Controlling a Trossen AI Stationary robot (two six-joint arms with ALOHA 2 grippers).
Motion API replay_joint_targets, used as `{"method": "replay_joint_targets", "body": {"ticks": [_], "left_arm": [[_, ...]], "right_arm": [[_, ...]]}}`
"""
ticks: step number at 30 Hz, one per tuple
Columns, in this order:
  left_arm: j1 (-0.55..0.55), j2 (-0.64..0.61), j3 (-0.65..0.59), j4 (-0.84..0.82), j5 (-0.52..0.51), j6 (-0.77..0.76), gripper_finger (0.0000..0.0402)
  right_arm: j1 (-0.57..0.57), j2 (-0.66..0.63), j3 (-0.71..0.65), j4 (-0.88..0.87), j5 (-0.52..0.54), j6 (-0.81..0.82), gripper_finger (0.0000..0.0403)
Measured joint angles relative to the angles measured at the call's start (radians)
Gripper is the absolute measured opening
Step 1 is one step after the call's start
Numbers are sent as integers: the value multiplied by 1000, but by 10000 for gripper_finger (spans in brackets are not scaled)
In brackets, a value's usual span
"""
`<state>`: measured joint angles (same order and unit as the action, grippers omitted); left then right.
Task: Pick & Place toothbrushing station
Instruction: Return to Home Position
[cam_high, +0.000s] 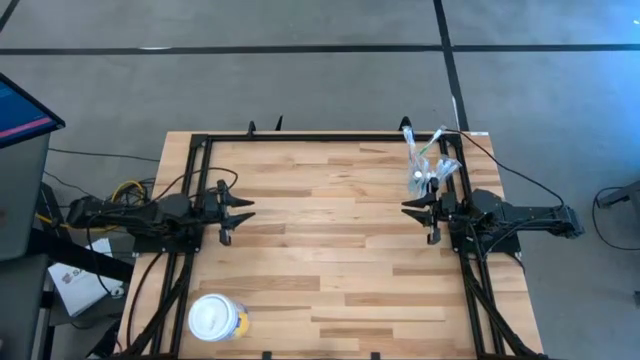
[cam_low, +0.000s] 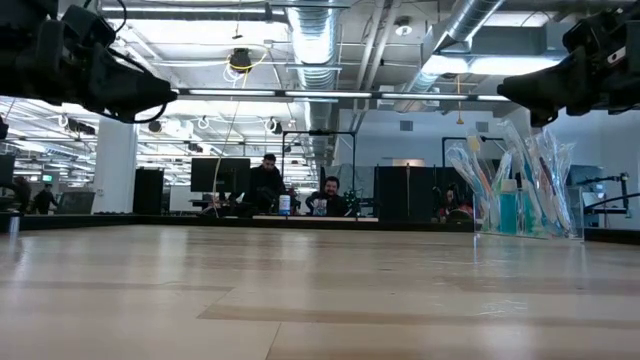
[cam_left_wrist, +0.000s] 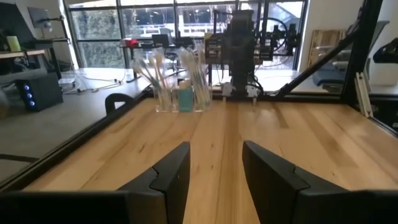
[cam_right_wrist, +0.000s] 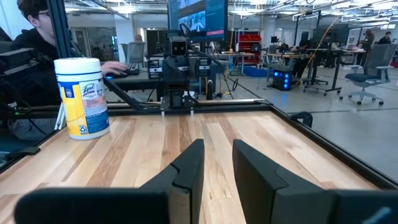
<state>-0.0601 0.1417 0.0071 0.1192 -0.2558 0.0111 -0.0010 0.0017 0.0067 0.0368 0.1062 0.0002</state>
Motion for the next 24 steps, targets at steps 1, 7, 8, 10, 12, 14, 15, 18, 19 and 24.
{"method": "replay_joint_targets", "body": {"ticks": [1, 7, 8, 10, 12, 14, 15, 18, 19, 24], "left_arm": [[0, 7, 0, 0, 0, 2, 140], [0, 36, 0, 4, -1, 3, 140], [0, 39, 0, 4, -1, 3, 140], [0, 46, 0, 9, -1, 3, 140], [0, 51, 0, 10, -2, 3, 140], [0, 58, 0, 10, -2, 3, 140], [0, 60, 0, 10, -2, 3, 140], [0, 64, 0, 11, -2, 3, 140], [0, 64, 0, 11, -2, 3, 140], [0, 64, 0, 16, -2, 3, 140]], "right_arm": [[0, 0, 0, 0, 0, 0, 76], [0, 0, 0, 0, 0, 0, 76], [0, 0, 0, 0, 0, 0, 76], [0, 0, 0, 0, 0, 0, 76], [0, 0, 0, 0, 0, 0, 76], [0, 0, 0, 0, 0, 0, 76], [0, 0, 0, 0, 0, 0, 76], [0, 0, 0, 0, 0, 0, 76], [0, 0, 0, 0, 0, 0, 76], [0, 0, 0, 0, 0, 0, 76]]}}
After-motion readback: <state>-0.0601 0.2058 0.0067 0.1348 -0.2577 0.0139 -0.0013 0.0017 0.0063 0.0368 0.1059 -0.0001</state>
